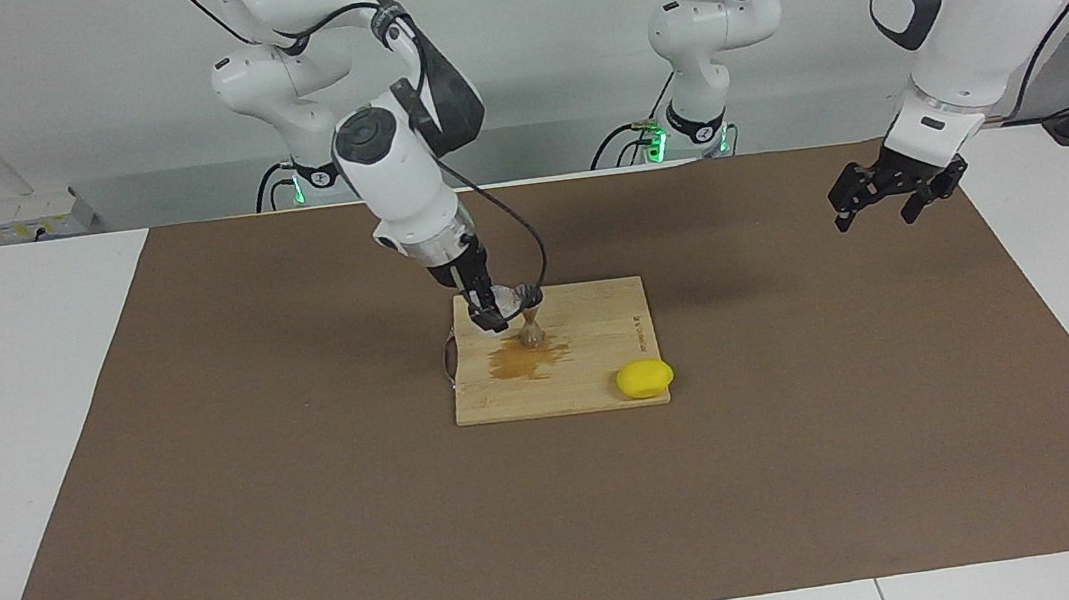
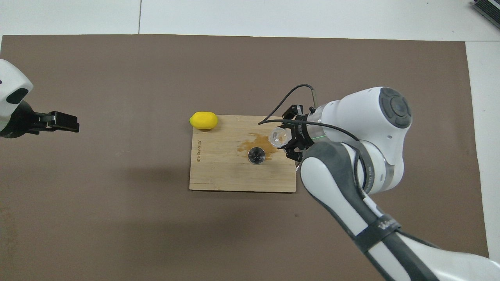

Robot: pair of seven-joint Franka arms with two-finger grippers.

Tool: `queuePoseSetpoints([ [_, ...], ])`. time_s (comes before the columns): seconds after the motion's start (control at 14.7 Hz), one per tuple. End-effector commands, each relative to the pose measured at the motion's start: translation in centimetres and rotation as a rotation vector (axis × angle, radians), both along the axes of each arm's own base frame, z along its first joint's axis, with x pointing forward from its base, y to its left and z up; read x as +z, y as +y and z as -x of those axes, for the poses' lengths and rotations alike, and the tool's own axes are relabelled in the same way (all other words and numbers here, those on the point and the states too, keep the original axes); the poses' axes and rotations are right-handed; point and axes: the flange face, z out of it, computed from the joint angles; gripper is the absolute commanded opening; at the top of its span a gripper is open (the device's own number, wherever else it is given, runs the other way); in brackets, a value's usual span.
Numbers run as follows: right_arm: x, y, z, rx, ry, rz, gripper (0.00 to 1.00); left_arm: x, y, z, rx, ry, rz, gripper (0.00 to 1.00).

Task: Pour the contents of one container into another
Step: 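Carry the glass back and set it down beside the board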

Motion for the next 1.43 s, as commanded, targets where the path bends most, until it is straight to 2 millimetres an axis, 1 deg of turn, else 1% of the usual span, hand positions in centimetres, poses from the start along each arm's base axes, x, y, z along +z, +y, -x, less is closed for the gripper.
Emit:
queuePoseSetpoints([
  [0.0, -2.4, -4.5, 0.2, -0.040, 0.034, -0.090, 0.00, 3.3, 0.5, -0.3, 0.017, 0.018, -0.020, 1.00],
  [0.07, -3.5, -6.3, 0.1, -0.055, 0.047, -0.117, 0.00, 4.3, 0.3, -0.2, 0.012, 0.019, -0.020, 1.00],
  [0.14, -4.7, -8.2, 0.3, -0.065, 0.053, -0.148, 0.00, 4.4, 0.0, 0.0, 0.006, 0.030, -0.020, 1.00],
  [0.2, -5.6, -10.0, 0.5, -0.063, 0.053, -0.173, 0.00, 4.3, 0.1, 0.3, 0.007, 0.048, -0.021, 1.00],
  [0.27, -6.5, -12.7, 0.6, -0.078, 0.057, -0.196, 0.00, 4.3, -0.1, 0.6, 0.004, 0.076, -0.022, 1.00],
  [0.34, -6.9, -15.4, 0.6, -0.095, 0.059, -0.220, 0.00, 4.5, -0.2, 0.9, -0.001, 0.090, -0.022, 1.00],
  [0.55, -8.3, -20.1, 0.7, -0.081, 0.054, -0.244, 0.00, 4.7, -0.4, 1.1, -0.006, 0.088, -0.023, 1.00],
  [0.68, -10.0, -22.6, 0.9, -0.074, 0.065, -0.259, 0.00, 4.7, -0.2, 0.9, 0.001, 0.076, -0.022, 1.00],
  [0.75, -10.5, -23.6, 0.9, -0.058, 0.052, -0.262, 0.00, 4.8, 0.0, 0.9, 0.002, 0.073, -0.022, 1.00],
  [1.09, -13.0, -27.5, 1.2, -0.085, 0.063, -0.279, 0.00, 4.8, 0.1, 0.8, 0.010, 0.067, -0.020, 1.00],
  [1.3, -13.3, -29.0, 1.4, -0.126, 0.057, -0.270, 0.00, 4.9, 0.1, 0.9, 0.007, 0.065, -0.020, 1.00],
  [1.36, -13.2, -29.2, 1.3, -0.131, 0.051, -0.264, 0.33, 4.9, 0.0, 0.9, 0.006, 0.065, -0.020, 1.00],
])
